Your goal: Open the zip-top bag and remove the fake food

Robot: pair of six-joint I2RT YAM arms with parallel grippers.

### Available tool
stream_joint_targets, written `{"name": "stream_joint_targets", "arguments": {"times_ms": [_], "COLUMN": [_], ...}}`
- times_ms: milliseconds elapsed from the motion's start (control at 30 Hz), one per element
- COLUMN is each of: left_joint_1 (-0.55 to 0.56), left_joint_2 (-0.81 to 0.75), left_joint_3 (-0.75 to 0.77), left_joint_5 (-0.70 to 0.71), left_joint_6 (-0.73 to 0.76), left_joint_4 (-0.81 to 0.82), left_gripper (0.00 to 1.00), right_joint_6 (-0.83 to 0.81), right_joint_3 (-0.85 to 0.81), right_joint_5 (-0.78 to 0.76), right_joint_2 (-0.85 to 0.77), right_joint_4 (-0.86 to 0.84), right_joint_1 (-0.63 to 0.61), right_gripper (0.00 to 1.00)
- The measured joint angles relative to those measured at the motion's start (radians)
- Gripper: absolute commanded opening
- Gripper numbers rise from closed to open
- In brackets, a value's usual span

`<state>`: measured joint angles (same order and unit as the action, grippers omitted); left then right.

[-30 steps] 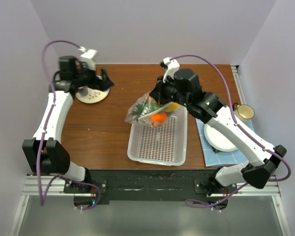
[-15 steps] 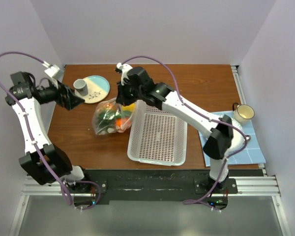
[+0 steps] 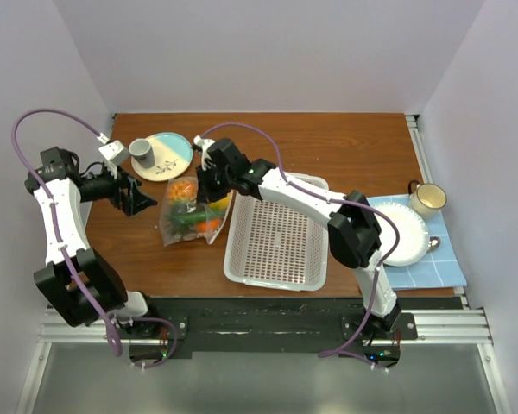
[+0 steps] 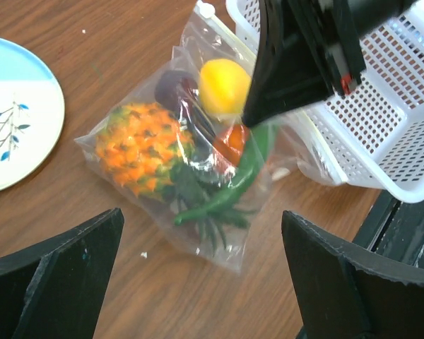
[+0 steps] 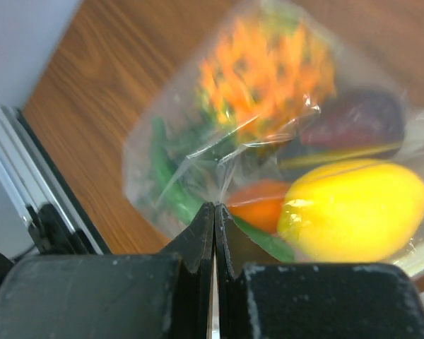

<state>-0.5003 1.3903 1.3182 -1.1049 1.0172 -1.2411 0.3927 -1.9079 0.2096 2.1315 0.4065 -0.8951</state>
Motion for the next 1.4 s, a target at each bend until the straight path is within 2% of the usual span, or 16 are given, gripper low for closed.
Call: {"name": "stream_joint_targets", "arguments": {"times_ms": [33,100,133,167,233,367,567,700,1067,1100,1133,1200,1233,1267,1300,1400], "left_joint_1": [0.006,0.036,0.067,0.095,0.172,0.259,0.266,0.273,0.292,0.294,0.294,0.297,0.298,0.298,0.294,0.257], "left_joint_2": [0.011,0.039,0.048,0.051,0.050,0.030,0.027,0.068,0.109,0.109,0.109,0.108,0.105,0.097,0.086,0.055], "left_joint_3": [-0.005,-0.026,-0.043,-0.064,-0.127,-0.255,-0.319,-0.331,-0.443,-0.447,-0.451,-0.461,-0.468,-0.468,-0.474,-0.497], "left_joint_5": [-0.003,-0.005,0.002,0.013,0.045,0.124,0.247,0.306,0.351,0.351,0.354,0.360,0.365,0.369,0.375,0.406], "left_joint_6": [-0.008,-0.035,-0.053,-0.075,-0.144,-0.288,-0.470,-0.549,-0.571,-0.570,-0.566,-0.558,-0.534,-0.525,-0.504,-0.433], "left_joint_4": [0.014,0.059,0.091,0.125,0.215,0.419,0.694,0.839,0.938,0.943,0.946,0.948,0.950,0.951,0.954,0.958], "left_gripper": [1.00,1.00,1.00,1.00,1.00,1.00,1.00,1.00,1.00,0.96,0.79,0.60,0.42,0.35,0.29,0.36], "right_joint_6": [0.004,0.015,0.020,0.025,0.023,0.004,0.035,0.072,0.144,0.148,0.150,0.149,0.145,0.140,0.135,0.114], "right_joint_3": [0.020,0.050,0.051,0.050,0.036,0.029,0.216,0.268,0.273,0.255,0.237,0.225,0.225,0.225,0.225,0.227], "right_joint_5": [0.003,0.018,0.023,0.026,0.024,0.000,-0.008,0.006,0.085,0.092,0.097,0.097,0.095,0.089,0.084,0.061], "right_joint_2": [-0.001,0.002,0.004,0.005,0.006,-0.009,-0.156,-0.176,-0.163,-0.152,-0.139,-0.121,-0.115,-0.109,-0.104,-0.090], "right_joint_4": [-0.003,-0.010,-0.009,-0.010,-0.002,0.000,-0.027,-0.058,-0.108,-0.108,-0.109,-0.112,-0.106,-0.095,-0.084,-0.036], "right_joint_1": [-0.003,-0.013,-0.016,-0.019,-0.024,-0.021,0.058,0.121,0.120,0.114,0.107,0.096,0.090,0.083,0.077,0.064], "right_gripper": [0.16,0.32,0.54,0.65,0.80,0.81,0.77,0.75,0.73,0.74,0.74,0.75,0.75,0.75,0.75,0.77]}}
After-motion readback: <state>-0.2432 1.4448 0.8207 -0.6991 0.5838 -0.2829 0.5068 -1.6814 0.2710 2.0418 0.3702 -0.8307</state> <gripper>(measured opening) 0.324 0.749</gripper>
